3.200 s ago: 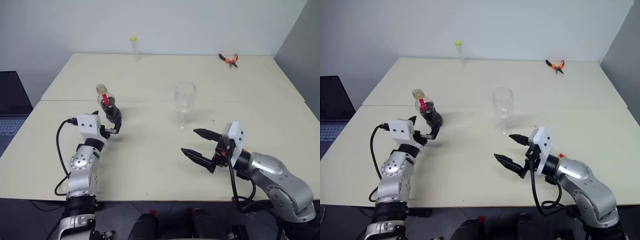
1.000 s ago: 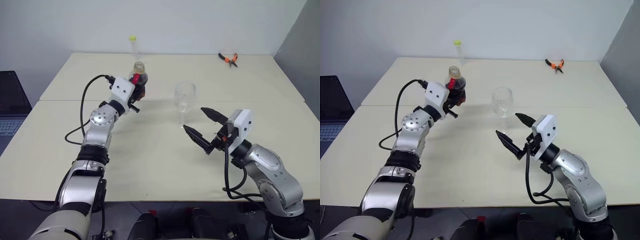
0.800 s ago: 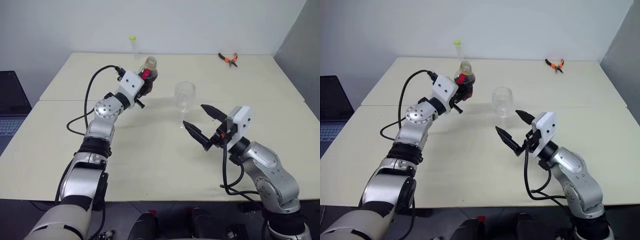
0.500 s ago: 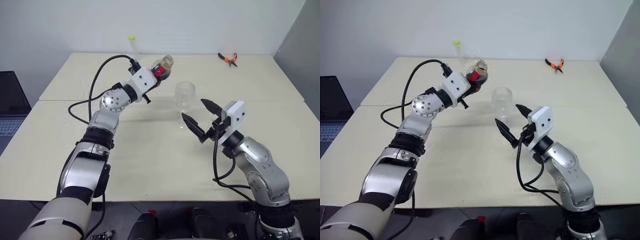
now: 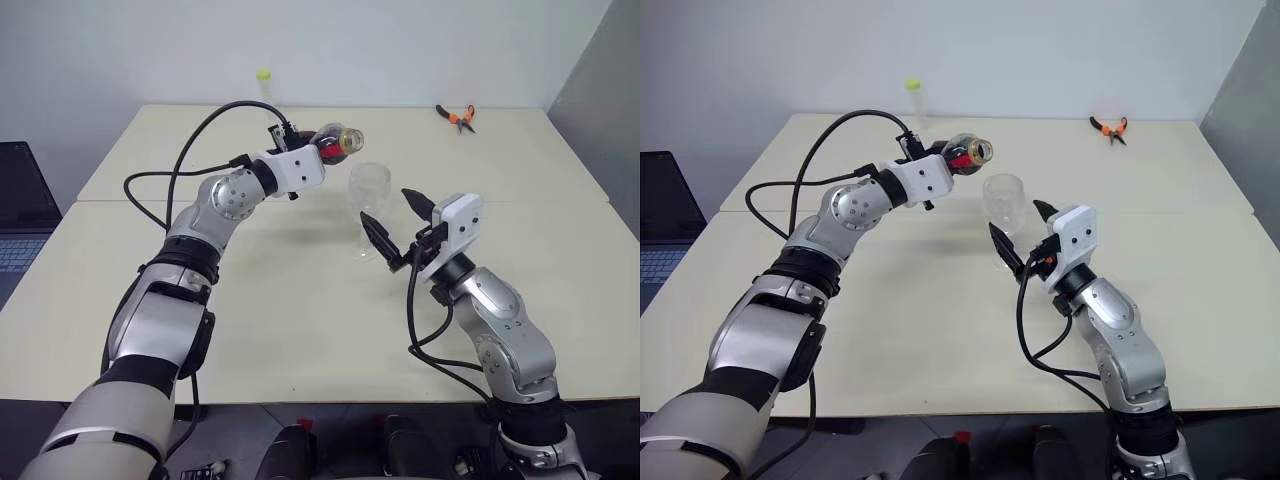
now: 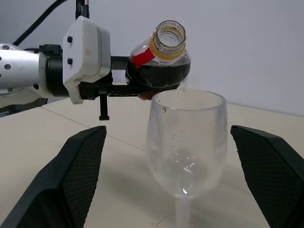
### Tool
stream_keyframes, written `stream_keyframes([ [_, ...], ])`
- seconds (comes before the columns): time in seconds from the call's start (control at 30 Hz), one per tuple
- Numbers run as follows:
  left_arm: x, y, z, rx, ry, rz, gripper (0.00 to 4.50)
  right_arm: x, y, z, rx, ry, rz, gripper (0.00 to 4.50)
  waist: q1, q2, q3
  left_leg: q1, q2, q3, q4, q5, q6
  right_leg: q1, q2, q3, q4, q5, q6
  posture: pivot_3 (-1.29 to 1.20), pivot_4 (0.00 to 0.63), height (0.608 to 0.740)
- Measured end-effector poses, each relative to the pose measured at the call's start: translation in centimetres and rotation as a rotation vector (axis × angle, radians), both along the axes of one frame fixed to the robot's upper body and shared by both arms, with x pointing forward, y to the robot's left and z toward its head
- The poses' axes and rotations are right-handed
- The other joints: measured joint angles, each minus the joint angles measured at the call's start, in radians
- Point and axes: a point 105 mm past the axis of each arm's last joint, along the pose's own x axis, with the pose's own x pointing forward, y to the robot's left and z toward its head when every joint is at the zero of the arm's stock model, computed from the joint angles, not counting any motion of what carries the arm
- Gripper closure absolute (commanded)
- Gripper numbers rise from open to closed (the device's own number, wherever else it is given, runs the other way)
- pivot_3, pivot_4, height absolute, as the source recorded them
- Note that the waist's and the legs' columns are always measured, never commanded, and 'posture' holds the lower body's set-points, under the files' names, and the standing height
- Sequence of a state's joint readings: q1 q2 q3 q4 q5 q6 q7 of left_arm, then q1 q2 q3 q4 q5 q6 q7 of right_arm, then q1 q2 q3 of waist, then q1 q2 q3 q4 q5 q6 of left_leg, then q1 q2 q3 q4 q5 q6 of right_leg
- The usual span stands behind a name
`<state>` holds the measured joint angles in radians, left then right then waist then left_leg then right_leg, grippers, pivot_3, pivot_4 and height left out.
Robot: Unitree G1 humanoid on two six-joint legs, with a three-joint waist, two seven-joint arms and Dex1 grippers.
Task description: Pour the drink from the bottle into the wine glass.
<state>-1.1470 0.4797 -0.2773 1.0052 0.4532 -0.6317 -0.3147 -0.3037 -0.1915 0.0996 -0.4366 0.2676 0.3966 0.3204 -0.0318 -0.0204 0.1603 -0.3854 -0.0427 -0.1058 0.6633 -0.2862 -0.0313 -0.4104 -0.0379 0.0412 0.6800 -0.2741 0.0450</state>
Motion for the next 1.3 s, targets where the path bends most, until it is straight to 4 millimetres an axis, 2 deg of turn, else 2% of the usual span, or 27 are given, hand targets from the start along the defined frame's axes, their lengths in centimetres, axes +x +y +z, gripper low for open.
stream_keyframes([
  [0.1,0.0,0.0,0.7,0.025,-0.049,0.002,3.81,0.1,0.0,0.1,0.007,-0.005,-0.018,0.0,0.0,0.0,0.0,0.0,0.0,0.0,0.0,0.0,0.0,0.0,0.0,0.0,0.0,0.0,0.0,0.0,0.15,0.74],
  [0.3,0.0,-0.2,0.6,0.118,-0.109,-0.002,3.81,0.6,-0.3,0.5,0.0,-0.033,-0.065,0.0,0.0,0.0,0.0,0.0,0.0,0.0,0.0,0.0,0.0,0.0,0.0,0.0,0.0,0.0,0.0,0.0,0.15,0.74],
  [0.73,-0.3,-1.2,2.2,0.231,-0.243,-0.03,3.81,1.2,-0.5,-0.1,-0.027,-0.027,-0.119,0.0,-0.001,0.0,0.0,-0.001,0.0,0.001,0.0,0.0,0.0,-0.001,0.0,0.0,0.0,0.0,0.0,0.0,0.15,0.74],
  [1.3,0.2,-0.1,1.5,0.283,-0.246,0.012,3.82,1.2,-0.2,-0.2,-0.029,-0.029,-0.117,0.0,-0.001,0.0,0.0,-0.001,0.0,0.001,0.0,0.0,0.0,-0.002,0.0,0.0,0.001,0.0,0.0,0.0,0.15,0.74],
])
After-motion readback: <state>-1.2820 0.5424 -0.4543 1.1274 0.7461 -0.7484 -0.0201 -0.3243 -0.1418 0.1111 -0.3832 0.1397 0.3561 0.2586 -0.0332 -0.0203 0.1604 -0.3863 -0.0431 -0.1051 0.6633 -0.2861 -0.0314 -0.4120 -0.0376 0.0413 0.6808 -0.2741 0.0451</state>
